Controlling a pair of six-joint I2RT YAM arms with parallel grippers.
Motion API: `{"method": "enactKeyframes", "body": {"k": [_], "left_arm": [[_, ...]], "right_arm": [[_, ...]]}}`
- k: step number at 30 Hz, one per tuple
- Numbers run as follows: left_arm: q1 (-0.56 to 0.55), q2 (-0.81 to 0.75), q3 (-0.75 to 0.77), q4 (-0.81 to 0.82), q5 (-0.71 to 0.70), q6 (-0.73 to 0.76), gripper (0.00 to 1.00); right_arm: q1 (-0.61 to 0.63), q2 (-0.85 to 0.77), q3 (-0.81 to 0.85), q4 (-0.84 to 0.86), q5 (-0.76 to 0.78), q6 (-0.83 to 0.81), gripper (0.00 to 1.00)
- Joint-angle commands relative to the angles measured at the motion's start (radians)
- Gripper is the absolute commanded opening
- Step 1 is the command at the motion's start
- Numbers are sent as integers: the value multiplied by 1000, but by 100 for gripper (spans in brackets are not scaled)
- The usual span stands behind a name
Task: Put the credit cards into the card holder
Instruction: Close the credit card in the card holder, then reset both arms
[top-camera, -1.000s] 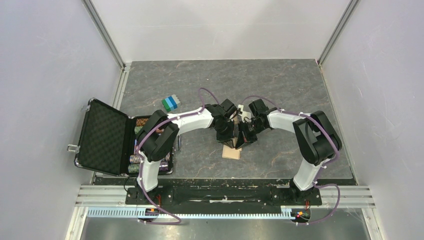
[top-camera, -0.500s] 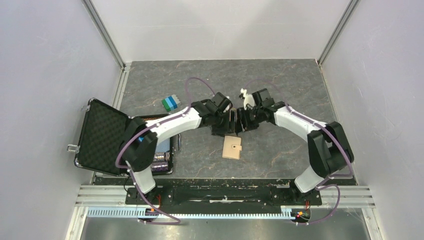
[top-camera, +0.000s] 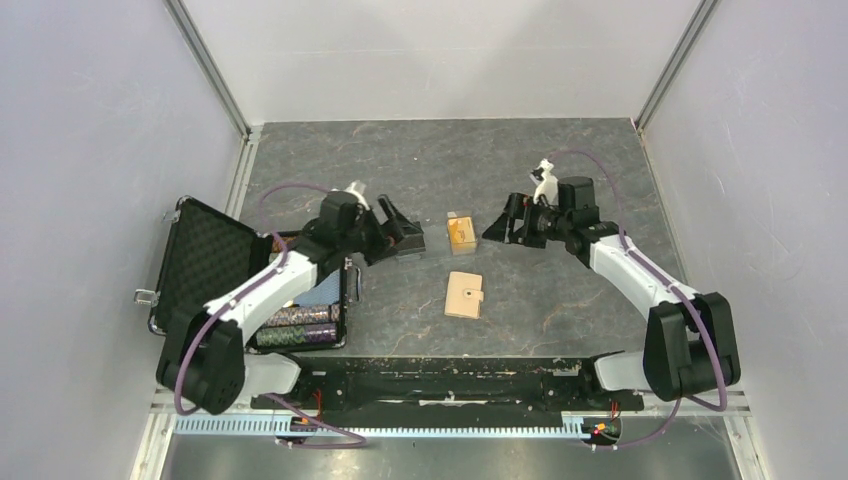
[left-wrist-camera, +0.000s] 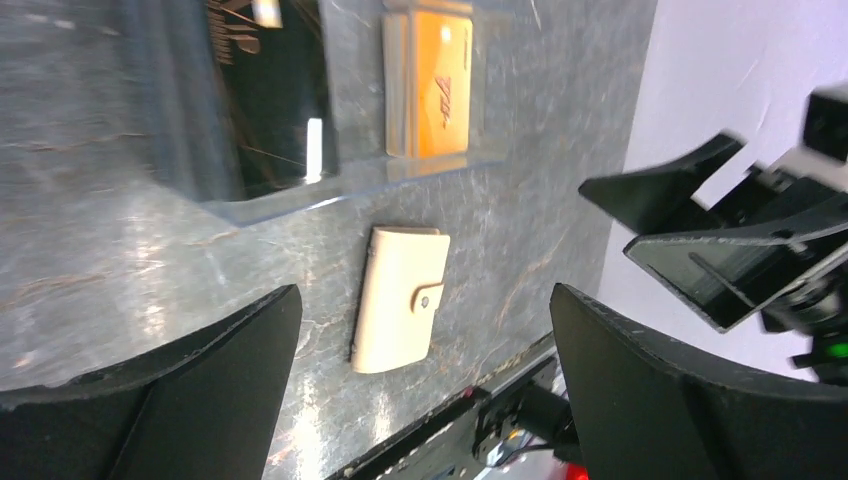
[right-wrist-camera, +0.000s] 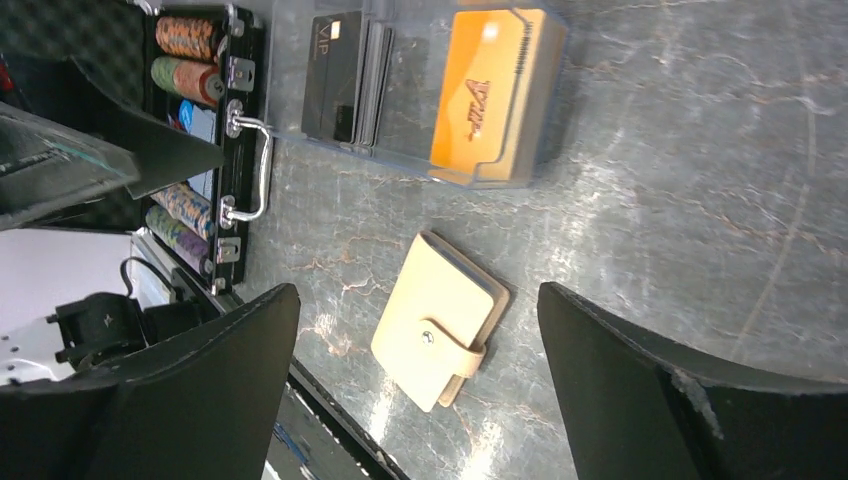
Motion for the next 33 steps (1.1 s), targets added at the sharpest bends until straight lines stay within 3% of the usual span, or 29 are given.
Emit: {"method": "enactKeyframes", "body": {"k": [1, 7, 12, 18, 23, 33], "left_arm": [[115, -146, -88, 134, 64, -99, 100], [263, -225, -144, 35, 95, -74, 100], [318, -213, -148, 19, 117, -39, 100], [366, -116, -35, 0, 116, 80, 100], [369, -68, 42, -20, 38, 212, 100], [369, -130, 73, 5, -177, 342, 100]], "right_arm": [[-61, -60, -70, 147, -62, 106, 93], [-101, -79, -106, 156, -72, 106, 98], [-107, -98, -110, 148, -50, 88, 98], [-107, -91, -23, -2, 83, -70, 98], [-108, -83, 48, -106, 258, -169, 98], [-107, -207, -39, 37, 480, -254, 98]]}}
